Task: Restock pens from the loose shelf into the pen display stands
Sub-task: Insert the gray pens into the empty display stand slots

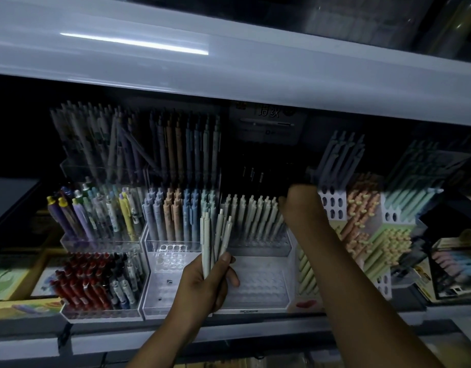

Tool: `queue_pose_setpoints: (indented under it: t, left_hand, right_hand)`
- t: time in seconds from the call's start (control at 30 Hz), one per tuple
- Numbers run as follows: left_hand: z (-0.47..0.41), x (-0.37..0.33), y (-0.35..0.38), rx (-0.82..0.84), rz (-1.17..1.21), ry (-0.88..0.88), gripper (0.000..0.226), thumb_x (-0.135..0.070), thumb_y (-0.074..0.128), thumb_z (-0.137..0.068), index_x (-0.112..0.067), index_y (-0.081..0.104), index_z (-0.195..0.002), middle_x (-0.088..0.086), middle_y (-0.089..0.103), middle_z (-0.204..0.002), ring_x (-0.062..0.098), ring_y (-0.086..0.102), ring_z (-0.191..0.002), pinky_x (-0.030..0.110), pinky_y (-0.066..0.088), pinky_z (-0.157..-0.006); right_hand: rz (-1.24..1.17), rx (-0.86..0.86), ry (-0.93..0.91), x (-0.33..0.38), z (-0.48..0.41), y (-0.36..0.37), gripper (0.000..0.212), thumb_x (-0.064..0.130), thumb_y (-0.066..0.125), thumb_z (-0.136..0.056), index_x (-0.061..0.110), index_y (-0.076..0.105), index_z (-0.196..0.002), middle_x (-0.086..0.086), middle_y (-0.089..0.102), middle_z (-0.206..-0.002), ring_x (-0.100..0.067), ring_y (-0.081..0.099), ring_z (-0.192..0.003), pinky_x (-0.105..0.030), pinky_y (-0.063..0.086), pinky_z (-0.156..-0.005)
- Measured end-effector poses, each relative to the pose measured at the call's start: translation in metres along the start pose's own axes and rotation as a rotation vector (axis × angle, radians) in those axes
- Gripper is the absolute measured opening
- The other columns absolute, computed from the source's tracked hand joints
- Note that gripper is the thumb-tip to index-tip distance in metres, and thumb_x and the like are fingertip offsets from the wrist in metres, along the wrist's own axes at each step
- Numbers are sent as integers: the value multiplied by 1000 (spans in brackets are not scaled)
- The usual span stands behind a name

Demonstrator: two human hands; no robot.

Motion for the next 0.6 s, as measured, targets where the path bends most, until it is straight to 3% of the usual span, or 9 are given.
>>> queue_pose_setpoints:
  t: [0.07, 0.13, 0.17, 0.23, 0.3, 0.4, 0.6]
  left_hand:
    - [-2, 2, 0, -8, 12, 0, 36, -39, 58, -95, -8, 72, -85, 36, 57, -69, 20, 34, -38, 28, 30, -44]
    - [-3, 3, 1, -7, 6, 0, 35, -38, 58, -95, -8, 72, -86, 37, 56, -69, 20, 34, -38, 28, 29, -44]
    - [-4, 3, 1, -5, -1, 3, 34, -37, 58, -96, -8, 73, -85, 38, 54, -68, 20, 34, -39, 29, 28, -43]
    - [-5, 3, 3, -2, -16, 8, 34, -34, 58, -97, -7, 74, -84, 36, 49, -60, 20, 33, -39, 29, 28, -43]
    - [-6, 3, 6, 6, -22, 4, 34, -31, 58, -98, -3, 74, -85, 27, 50, -54, 20, 34, -37, 28, 29, -42]
    - [-6, 4, 9, 18, -53, -11, 38, -27, 57, -100, 4, 69, -81, 11, 51, -45, 20, 35, -36, 30, 29, -43]
    - [-6, 0, 9, 42, -90, -18, 49, -34, 59, -95, 9, 64, -70, 13, 43, -40, 20, 34, -35, 29, 29, -44]
  right_hand:
    - [2, -50, -138, 1, 8, -1, 34, 12, 61, -97, 1, 56, -66, -13, 55, -66, -27, 58, -65, -26, 41, -53]
    - [-170, -48, -174, -7, 22, 2, 18, 14, 68, -95, -2, 70, -86, -15, 69, -80, -24, 64, -69, -31, 52, -69]
    - [-265, -1, -173, -7, 31, 4, 13, 13, 70, -94, 1, 72, -93, -12, 71, -83, -20, 64, -66, -31, 55, -69]
    - [-431, 130, -165, -3, 48, 12, 7, 13, 71, -93, 7, 72, -94, 0, 70, -71, -12, 62, -55, -26, 52, -57]
    - [-574, 264, -186, 3, 65, 20, 6, 15, 70, -94, 10, 73, -93, 2, 67, -61, -16, 63, -51, -26, 47, -49]
    - [-788, 361, -183, 12, 80, 24, 7, 16, 68, -95, 12, 74, -95, -14, 70, -72, -38, 63, -57, -34, 49, -49]
    - [-910, 407, -122, 15, 85, 33, 8, 7, 71, -92, 0, 70, -95, -2, 68, -70, -26, 65, -59, -33, 50, -50]
Point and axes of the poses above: each hand's wrist, its own z-axis away from the middle knuckle, its own y-axis out of the palm, x = y × z, the point moved 4 cm from there along -z, towards the middle knuckle
